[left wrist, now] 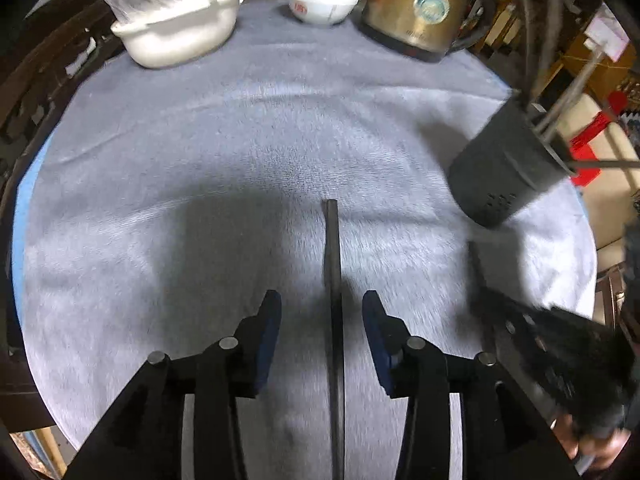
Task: Organize utensils
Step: 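Lift both held chopsticks upright toward the grey holder, then carry both upright chopsticks above the grey holder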
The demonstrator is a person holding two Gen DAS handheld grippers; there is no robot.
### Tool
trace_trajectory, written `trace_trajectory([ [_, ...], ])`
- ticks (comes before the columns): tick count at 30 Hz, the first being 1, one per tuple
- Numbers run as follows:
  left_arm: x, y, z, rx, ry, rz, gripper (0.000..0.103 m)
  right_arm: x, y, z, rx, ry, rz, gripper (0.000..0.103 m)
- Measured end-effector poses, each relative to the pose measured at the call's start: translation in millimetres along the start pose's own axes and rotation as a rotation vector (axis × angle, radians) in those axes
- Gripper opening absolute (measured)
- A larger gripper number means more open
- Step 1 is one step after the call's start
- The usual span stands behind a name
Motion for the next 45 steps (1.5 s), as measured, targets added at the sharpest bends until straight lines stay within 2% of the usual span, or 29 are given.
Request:
trace_trajectory([
  [2,7.5,-12.3,0.5,0.007,0.022,-0.034,0.043,-1.5,2.4,3.8,0.008,-0.013,-0.005,0.008],
  [3,11.1,-11.1,1.3,0.012,0.025,-0.013,0.043,-1.0,2.3,4.4,0.010,-0.019,-0.009,0.008],
  [8,19.3,-14.3,10.8,0.011,0.005,-0.013,0.042,4.5,-2.0,0.3,-0.012,-0.016,-0.020,0.010],
  [11,21.5,-15.0,12.8,0.027,-0.002,0.003,0.022,8.6,-6.5,-4.9,-0.033,0.017,-0.014,0.010],
  [12,21.3,-15.2,12.3,0.024,-0.003,0.005,0.011,9.0,-7.4,-6.2,-0.039,0.029,-0.013,0.009],
  [13,21.2,-16.4,12.2,0.022,-0.003,0.006,0.007,9.0,-7.6,-7.0,-0.045,0.039,-0.014,0.009],
  [16,18.4,-13.5,8.9,0.021,0.021,0.013,0.006,9.0,-6.1,-7.7,-0.048,0.044,-0.010,0.007],
  [24,-2.1,35.5,7.6,0.106,0.041,0.165,0.006,6.4,11.5,-18.1,-0.016,0.065,0.053,0.006],
  [30,-8.7,57.3,0.6,0.175,0.056,0.256,0.006,5.1,30.7,-36.4,0.026,0.104,0.115,0.006],
  [45,-17.2,117.9,8.1,0.226,0.050,0.432,0.006,3.9,91.3,-69.1,0.108,0.185,0.270,0.006],
])
Point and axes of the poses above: each gripper's, at about its wrist camera, not at the fingertips, and y roughly against the way its jaws point, z to its right, x to its top, the point moved 1 cm from there along -y, roughly the way its jaws point, and after that the axes turned 14 degrees about x, right-handed, at the moved point
